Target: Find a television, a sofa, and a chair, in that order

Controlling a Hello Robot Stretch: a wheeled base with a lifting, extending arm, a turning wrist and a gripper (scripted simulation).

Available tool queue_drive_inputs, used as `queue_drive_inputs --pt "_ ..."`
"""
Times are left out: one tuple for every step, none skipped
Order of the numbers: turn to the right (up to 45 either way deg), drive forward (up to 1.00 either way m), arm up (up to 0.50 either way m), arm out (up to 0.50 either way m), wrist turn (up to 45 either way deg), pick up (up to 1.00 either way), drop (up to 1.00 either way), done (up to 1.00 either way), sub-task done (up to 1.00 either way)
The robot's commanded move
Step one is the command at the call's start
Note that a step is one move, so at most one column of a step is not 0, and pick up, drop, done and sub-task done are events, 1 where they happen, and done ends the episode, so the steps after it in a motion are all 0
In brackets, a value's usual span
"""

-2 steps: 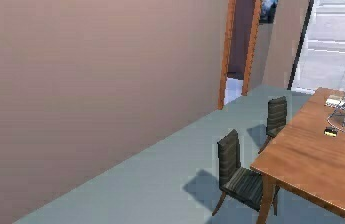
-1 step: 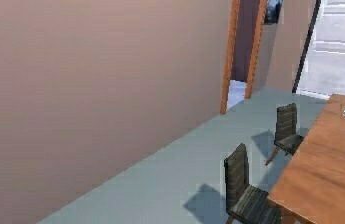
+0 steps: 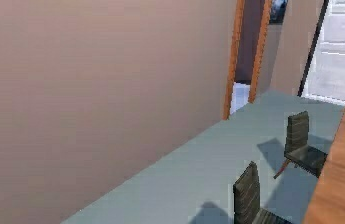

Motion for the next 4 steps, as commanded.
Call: queue_drive_inputs --pt "45.0 0.0 0.0 0.0 0.0 0.0 0.0 0.0 0.0" --pt "45.0 0.0 0.0 0.0 0.0 0.0 0.0 0.0 0.0" --pt "45.0 0.0 0.0 0.0 0.0 0.0 0.0 0.0 0.0" --pt "42.0 0.0 0.0 0.0 0.0 0.0 0.0 0.0 0.0"
